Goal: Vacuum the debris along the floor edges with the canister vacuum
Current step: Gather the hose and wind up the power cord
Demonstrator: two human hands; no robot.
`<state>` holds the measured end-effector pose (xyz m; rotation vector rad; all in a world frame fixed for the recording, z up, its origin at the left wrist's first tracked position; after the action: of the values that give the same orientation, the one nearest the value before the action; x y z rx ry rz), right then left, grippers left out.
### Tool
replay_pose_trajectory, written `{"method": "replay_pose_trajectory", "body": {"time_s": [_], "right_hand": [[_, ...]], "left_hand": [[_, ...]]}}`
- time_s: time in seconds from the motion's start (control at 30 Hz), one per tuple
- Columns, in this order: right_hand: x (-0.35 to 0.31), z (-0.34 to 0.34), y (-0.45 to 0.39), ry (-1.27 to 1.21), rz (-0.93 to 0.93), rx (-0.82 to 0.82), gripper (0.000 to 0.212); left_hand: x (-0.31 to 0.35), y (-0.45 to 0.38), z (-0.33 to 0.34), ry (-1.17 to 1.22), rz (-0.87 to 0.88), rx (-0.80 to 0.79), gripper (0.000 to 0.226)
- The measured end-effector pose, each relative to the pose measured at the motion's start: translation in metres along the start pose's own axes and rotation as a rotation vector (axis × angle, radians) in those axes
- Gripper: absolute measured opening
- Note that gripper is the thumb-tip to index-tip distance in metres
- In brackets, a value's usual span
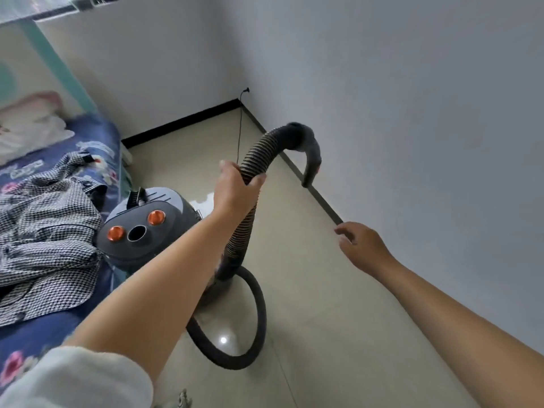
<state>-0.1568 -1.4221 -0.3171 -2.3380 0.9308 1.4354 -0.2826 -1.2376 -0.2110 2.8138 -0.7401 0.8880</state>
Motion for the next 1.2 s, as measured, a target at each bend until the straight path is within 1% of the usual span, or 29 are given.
{"method": "replay_pose_trajectory", "body": {"time_s": [0.1, 0.17, 0.2, 0.23, 0.3, 0.33, 0.37, 0.4, 0.43, 0.5, 0.57, 0.63, 0.7, 0.77, 0.83, 0.9, 0.97, 1.03, 1.07, 1.13, 1.17, 1.2], "right_hand": [[-0.041, 0.027, -0.024, 0.020, -0.040, -0.102, 0.033], [-0.070, 0.052, -0.042, 0.066, -0.069, -0.196, 0.043], [-0.084, 0.067, -0.053, 0.077, -0.079, -0.245, 0.052], [-0.097, 0.085, -0.064, 0.074, -0.081, -0.295, 0.063], [-0.128, 0.123, -0.088, 0.056, -0.082, -0.366, 0.084], [-0.144, 0.144, -0.102, 0.040, -0.086, -0.379, 0.090], [-0.161, 0.166, -0.116, 0.002, -0.103, -0.387, 0.093], [-0.178, 0.190, -0.131, -0.064, -0.127, -0.388, 0.090], [-0.193, 0.213, -0.144, -0.141, -0.127, -0.375, 0.082], [-0.215, 0.251, -0.169, -0.240, -0.060, -0.316, 0.060], [-0.229, 0.276, -0.187, -0.183, -0.052, -0.290, 0.040], [-0.237, 0.285, -0.207, -0.084, -0.069, -0.275, 0.035], [-0.247, 0.287, -0.230, 0.018, -0.086, -0.269, 0.036], [-0.253, 0.285, -0.251, 0.077, -0.100, -0.268, 0.034], [-0.257, 0.289, -0.267, 0.062, -0.106, -0.292, 0.034], [-0.256, 0.297, -0.279, 0.039, -0.109, -0.336, 0.034], [-0.253, 0.301, -0.299, 0.025, -0.101, -0.340, 0.035], [-0.250, 0.301, -0.322, 0.040, -0.087, -0.349, 0.039], [-0.247, 0.303, -0.332, 0.074, -0.075, -0.391, 0.043], [-0.241, 0.311, -0.347, 0.200, -0.069, -0.535, 0.050], [-0.237, 0.314, -0.353, 0.280, -0.077, -0.601, 0.049], [-0.234, 0.311, -0.362, 0.339, -0.093, -0.629, 0.046]], "left_hand": [[-0.011, -0.039, -0.042, 0.375, -0.232, 0.102, 0.044], [-0.022, -0.067, -0.065, 0.593, -0.335, 0.116, 0.057], [-0.029, -0.083, -0.077, 0.667, -0.363, 0.131, 0.053], [-0.037, -0.099, -0.090, 0.710, -0.389, 0.154, 0.048], [-0.061, -0.131, -0.114, 0.717, -0.451, 0.157, 0.047], [-0.076, -0.149, -0.127, 0.719, -0.481, 0.145, 0.055], [-0.092, -0.167, -0.139, 0.744, -0.519, 0.134, 0.065], [-0.109, -0.185, -0.151, 0.787, -0.566, 0.135, 0.072], [-0.128, -0.200, -0.161, 0.830, -0.611, 0.143, 0.074], [-0.162, -0.226, -0.180, 0.894, -0.651, 0.165, 0.069], [-0.199, -0.246, -0.188, 0.906, -0.687, 0.184, 0.065], [-0.235, -0.263, -0.188, 0.942, -0.724, 0.182, 0.060], [-0.266, -0.282, -0.181, 1.071, -0.750, 0.153, 0.056], [-0.281, -0.301, -0.171, 1.178, -0.710, 0.092, 0.055], [-0.280, -0.318, -0.163, 1.171, -0.638, 0.028, 0.055], [-0.276, -0.335, -0.160, 1.136, -0.591, 0.000, 0.048], [-0.275, -0.354, -0.159, 1.090, -0.571, -0.021, 0.039], [-0.276, -0.372, -0.156, 1.025, -0.574, -0.036, 0.037], [-0.275, -0.382, -0.154, 0.979, -0.574, -0.046, 0.036], [-0.268, -0.403, -0.145, 0.837, -0.518, -0.084, 0.032], [-0.265, -0.413, -0.141, 0.716, -0.465, -0.084, 0.035], [-0.261, -0.423, -0.138, 0.591, -0.404, -0.075, 0.039]]}}
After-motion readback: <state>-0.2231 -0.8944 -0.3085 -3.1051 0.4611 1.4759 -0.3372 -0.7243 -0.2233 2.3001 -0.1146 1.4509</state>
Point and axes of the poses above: each hand's wrist, its own y-axis away from the middle knuckle, its own z-axis out of the palm, x = y × z, the point moved 5 cm from there along -y, towards the middle knuckle, and after that the axes turned 13 degrees about -y, right-handed, at the moved point
